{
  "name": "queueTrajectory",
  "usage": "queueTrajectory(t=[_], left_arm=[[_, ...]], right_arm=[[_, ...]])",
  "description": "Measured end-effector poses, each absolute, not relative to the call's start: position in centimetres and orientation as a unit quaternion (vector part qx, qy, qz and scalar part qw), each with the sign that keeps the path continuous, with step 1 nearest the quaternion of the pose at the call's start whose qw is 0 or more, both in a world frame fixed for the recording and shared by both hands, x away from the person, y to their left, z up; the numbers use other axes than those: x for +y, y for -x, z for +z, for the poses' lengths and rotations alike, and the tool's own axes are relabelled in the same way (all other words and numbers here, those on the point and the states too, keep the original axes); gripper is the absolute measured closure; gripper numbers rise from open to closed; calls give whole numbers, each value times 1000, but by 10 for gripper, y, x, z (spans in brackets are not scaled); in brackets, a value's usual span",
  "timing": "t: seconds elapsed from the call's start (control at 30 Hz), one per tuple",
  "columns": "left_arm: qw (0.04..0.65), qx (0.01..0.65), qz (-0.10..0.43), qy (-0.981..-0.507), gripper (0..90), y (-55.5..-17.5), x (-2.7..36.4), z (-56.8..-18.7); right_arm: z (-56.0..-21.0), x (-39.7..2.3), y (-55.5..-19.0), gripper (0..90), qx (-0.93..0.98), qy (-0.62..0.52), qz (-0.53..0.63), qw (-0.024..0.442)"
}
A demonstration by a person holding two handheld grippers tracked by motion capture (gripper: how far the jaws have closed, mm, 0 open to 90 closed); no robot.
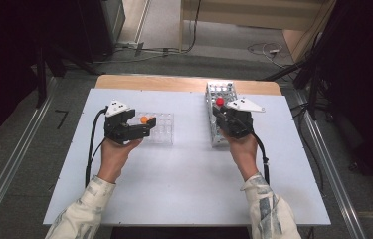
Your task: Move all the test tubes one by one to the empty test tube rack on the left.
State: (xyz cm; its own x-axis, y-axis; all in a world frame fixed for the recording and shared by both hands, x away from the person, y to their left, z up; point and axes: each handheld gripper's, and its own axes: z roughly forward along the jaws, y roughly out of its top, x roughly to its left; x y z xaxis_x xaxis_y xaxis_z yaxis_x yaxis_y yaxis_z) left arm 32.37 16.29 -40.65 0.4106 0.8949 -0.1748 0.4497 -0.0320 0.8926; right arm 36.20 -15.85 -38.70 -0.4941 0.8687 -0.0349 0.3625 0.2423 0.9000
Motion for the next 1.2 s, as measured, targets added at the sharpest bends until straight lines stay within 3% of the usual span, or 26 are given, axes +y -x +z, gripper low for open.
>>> queueTrajectory(t=[1.2], left_arm=[[502,453,202,-709,195,-310,137,-401]], right_arm=[[-432,-60,-325,715,811,-327,450,182]])
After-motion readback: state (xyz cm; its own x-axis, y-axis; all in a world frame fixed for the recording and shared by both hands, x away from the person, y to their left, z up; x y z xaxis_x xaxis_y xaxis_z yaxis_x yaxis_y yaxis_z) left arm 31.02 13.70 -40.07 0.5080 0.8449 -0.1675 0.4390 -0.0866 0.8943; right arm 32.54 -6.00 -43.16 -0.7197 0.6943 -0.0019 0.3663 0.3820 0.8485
